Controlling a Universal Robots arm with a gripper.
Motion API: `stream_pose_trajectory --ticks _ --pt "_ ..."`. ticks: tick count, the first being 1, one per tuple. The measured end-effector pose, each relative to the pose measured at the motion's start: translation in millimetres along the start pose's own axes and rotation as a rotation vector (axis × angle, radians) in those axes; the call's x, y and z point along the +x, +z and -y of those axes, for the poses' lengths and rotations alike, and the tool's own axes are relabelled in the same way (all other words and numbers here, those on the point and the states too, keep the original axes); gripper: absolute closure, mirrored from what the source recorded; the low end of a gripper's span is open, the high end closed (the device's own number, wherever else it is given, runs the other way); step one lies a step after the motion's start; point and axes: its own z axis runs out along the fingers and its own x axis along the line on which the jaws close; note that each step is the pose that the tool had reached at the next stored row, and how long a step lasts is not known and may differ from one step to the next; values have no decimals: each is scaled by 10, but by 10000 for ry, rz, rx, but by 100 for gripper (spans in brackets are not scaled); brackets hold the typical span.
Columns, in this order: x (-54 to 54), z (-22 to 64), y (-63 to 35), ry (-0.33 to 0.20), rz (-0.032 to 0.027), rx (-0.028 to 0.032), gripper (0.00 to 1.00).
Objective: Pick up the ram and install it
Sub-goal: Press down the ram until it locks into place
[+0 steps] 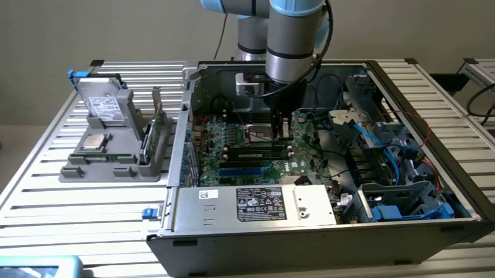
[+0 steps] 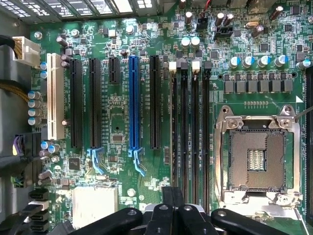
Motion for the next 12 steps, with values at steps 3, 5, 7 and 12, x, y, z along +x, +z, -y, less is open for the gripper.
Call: stream_pose_trajectory --ticks 3,5,7,12 --pt "1 -13 -30 23 22 -2 89" --pt "9 -27 -87 31 17 -7 89" --pt "16 -49 -135 40 22 -8 89" --pt "29 -135 -222 51 34 -10 89"
